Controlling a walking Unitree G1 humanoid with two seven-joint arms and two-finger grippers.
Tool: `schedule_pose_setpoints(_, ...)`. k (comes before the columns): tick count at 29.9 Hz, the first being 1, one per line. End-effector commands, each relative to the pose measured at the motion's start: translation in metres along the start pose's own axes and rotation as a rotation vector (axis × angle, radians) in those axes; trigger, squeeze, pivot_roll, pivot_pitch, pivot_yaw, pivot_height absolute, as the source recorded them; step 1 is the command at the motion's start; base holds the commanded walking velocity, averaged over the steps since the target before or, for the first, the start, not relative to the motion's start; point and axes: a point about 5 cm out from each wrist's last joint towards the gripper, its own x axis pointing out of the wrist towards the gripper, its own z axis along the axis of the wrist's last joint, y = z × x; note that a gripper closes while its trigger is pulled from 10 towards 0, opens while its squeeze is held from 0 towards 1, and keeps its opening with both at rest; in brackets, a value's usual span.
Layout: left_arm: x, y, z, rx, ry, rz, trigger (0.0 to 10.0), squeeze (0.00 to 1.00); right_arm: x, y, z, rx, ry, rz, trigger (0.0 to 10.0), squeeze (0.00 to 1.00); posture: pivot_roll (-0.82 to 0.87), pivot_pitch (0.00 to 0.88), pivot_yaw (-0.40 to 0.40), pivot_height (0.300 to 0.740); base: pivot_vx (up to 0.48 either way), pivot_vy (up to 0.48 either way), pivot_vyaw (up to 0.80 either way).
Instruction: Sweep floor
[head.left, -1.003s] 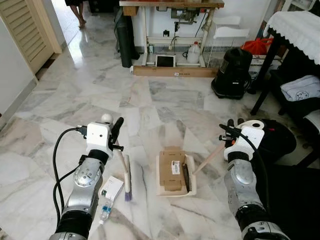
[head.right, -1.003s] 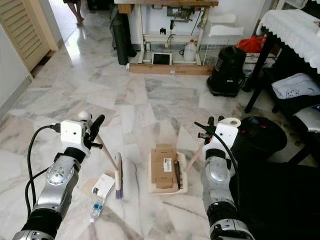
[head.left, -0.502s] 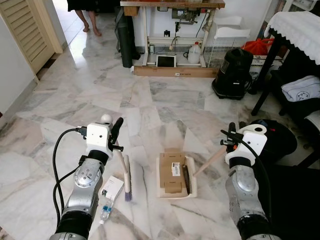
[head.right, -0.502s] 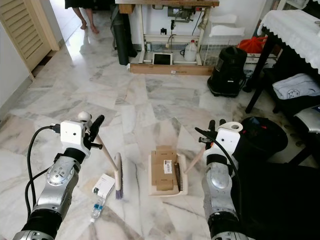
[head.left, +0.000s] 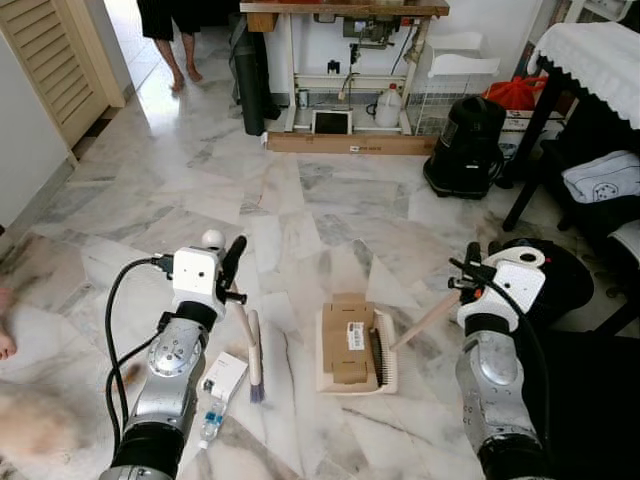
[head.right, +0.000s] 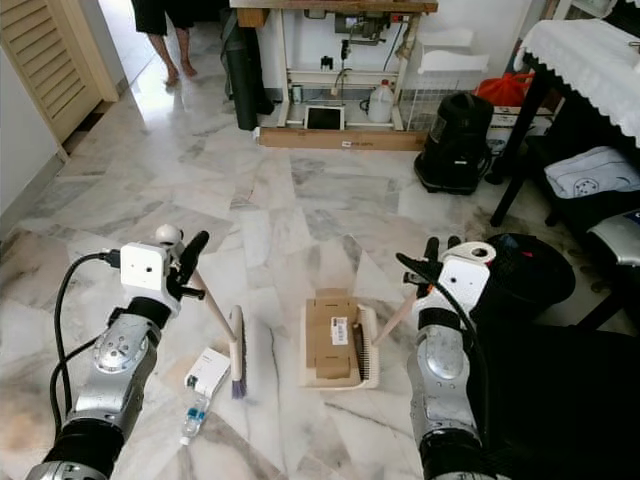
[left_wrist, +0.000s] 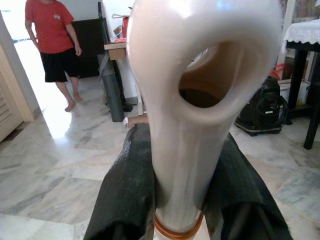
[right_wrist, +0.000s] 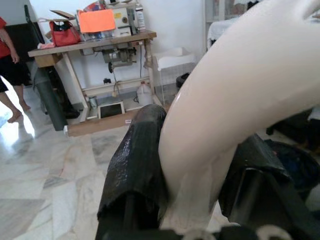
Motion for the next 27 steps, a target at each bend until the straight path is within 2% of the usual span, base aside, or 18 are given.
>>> schedule_pose_setpoints(1, 0.0024, 0.0025, 0.0134, 0.023, -0.076, 0.008, 10.0, 0.00, 0.0025, 0.0036, 0.0134, 0.003, -0.059, 0.013, 10.0, 0.00, 0.02, 0.000, -0.021, 0.740, 0.000, 0.000, 0.00)
schedule_pose_setpoints(27, 0.0002, 0.0026, 0.0105, 0.028, -0.066, 0.023, 10.0, 0.00, 0.0039, 0.0005, 0.0166, -0.003, -0.052, 0.013, 10.0, 0.00, 0.03, 0.000, -0.036, 0.740, 0.000, 0.000, 0.00)
